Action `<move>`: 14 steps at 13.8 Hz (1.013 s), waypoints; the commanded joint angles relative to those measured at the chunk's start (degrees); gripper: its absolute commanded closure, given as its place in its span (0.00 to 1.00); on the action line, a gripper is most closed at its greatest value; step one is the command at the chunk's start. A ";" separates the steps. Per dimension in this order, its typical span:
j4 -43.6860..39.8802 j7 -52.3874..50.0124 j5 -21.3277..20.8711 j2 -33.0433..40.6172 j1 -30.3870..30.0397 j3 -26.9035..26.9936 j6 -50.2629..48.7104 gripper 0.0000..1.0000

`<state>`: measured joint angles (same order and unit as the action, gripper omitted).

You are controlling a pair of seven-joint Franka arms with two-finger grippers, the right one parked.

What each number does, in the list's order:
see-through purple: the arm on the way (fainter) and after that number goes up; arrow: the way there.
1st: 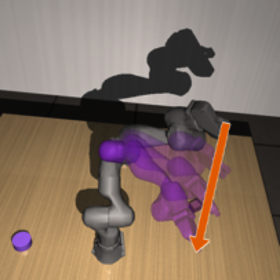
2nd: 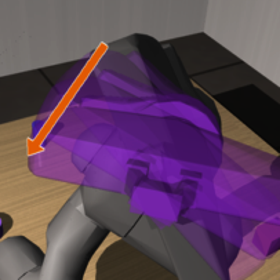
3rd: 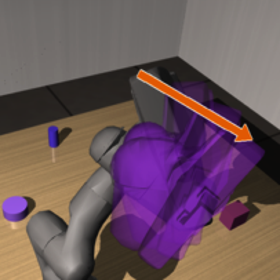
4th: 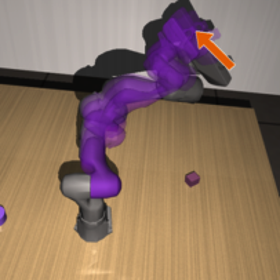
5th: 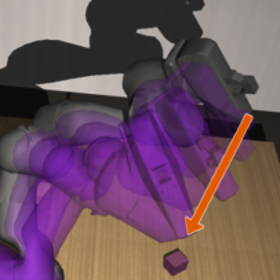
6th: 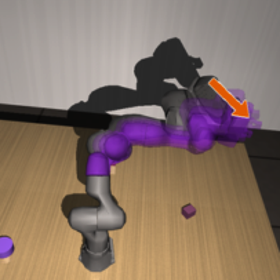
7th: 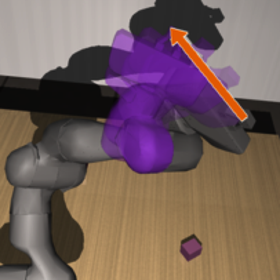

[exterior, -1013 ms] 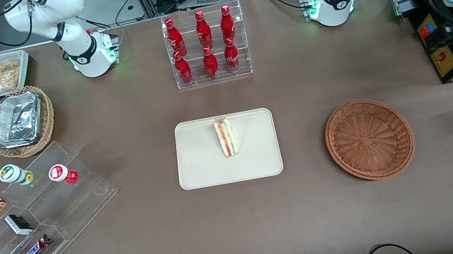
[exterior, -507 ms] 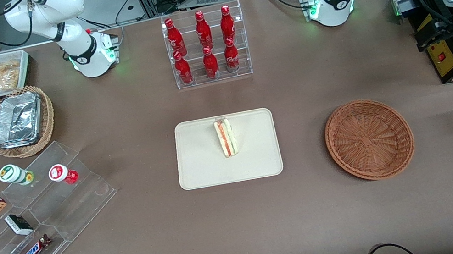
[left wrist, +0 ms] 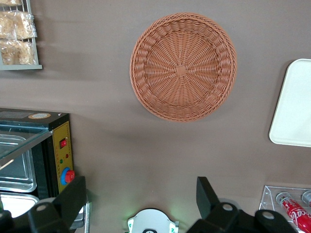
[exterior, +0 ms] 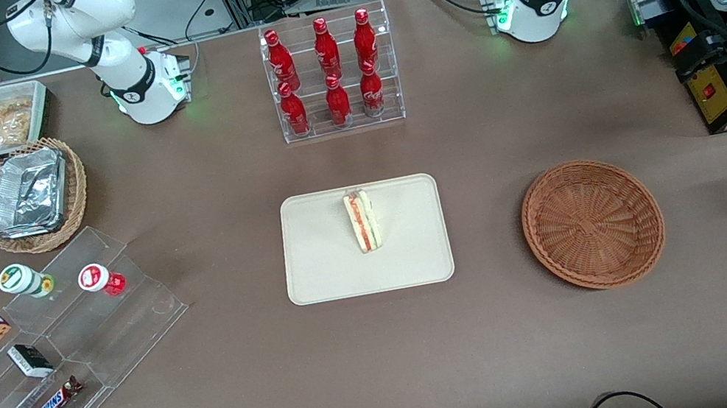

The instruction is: Place sandwich from basket to tray

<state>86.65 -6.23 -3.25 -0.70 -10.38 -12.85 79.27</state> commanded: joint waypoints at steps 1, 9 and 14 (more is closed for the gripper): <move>-1.21 -0.80 0.53 -0.97 -0.95 -0.68 0.44 0.00; -1.04 -0.89 0.09 -0.79 -0.34 -0.85 -0.08 0.00; -1.04 -0.72 0.09 -0.79 -0.16 -0.94 -0.26 0.00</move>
